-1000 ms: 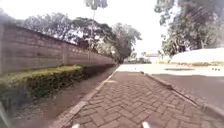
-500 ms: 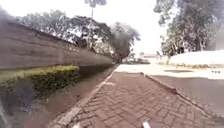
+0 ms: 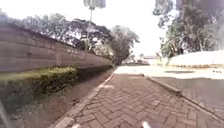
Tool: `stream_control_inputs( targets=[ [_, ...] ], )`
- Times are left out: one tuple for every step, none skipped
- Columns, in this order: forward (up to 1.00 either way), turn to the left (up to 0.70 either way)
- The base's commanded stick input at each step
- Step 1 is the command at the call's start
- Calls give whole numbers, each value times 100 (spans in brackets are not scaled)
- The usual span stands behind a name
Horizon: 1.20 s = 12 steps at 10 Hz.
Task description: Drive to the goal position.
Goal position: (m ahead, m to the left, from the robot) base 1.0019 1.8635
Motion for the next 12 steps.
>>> stream_control_inputs(
  targets=[
    [70, 0],
    [70, 0],
    [70, 0],
    [70, 0],
    [70, 0],
    [70, 0],
    [70, 0],
    [70, 0],
    [70, -9],
    [70, -21],
    [70, -33],
    [70, -33]
  ],
)
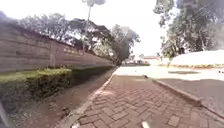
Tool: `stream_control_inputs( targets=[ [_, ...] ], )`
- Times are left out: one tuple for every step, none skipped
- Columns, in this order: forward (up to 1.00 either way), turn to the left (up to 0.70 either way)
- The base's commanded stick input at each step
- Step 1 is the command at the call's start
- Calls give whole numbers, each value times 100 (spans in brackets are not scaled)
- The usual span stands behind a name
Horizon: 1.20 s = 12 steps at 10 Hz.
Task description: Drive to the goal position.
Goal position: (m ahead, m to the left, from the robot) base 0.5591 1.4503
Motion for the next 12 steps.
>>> stream_control_inputs(
  targets=[
    [70, -33],
    [70, -33],
    [70, -33],
    [70, -33],
    [70, -33],
    [70, -33],
    [70, -33],
    [70, -33],
    [70, -28],
    [70, -20],
    [70, -12],
    [70, -3]
  ],
)
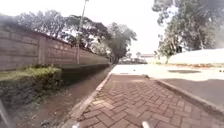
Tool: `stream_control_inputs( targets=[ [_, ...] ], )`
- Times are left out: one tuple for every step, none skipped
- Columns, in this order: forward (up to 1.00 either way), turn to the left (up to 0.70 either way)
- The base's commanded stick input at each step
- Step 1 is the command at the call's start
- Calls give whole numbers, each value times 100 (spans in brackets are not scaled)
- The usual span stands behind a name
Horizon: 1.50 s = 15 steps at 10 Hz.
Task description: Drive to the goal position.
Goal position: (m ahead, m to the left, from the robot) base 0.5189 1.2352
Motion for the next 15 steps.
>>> stream_control_inputs(
  targets=[
    [70, 0],
    [70, 0],
    [70, 0],
    [70, 0],
    [70, 0],
    [70, 0],
    [70, 0],
    [70, 0],
    [70, 0],
    [70, 0],
    [65, 0],
    [57, 0],
    [48, 0],
    [40, 0],
    [32, 0]
  ],
)
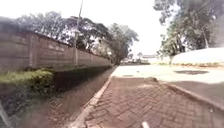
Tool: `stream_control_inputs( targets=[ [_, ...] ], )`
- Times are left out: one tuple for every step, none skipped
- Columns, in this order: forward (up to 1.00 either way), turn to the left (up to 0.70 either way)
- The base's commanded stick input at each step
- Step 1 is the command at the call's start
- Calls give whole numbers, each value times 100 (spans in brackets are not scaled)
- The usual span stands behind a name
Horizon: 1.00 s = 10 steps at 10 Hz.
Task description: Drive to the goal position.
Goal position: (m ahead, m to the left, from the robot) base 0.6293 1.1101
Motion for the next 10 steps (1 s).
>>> stream_control_inputs(
  targets=[
    [23, 0],
    [15, 0],
    [7, 0],
    [0, 0],
    [0, 0],
    [0, 0],
    [0, 0],
    [0, 0],
    [0, 0],
    [0, 0]
  ],
)
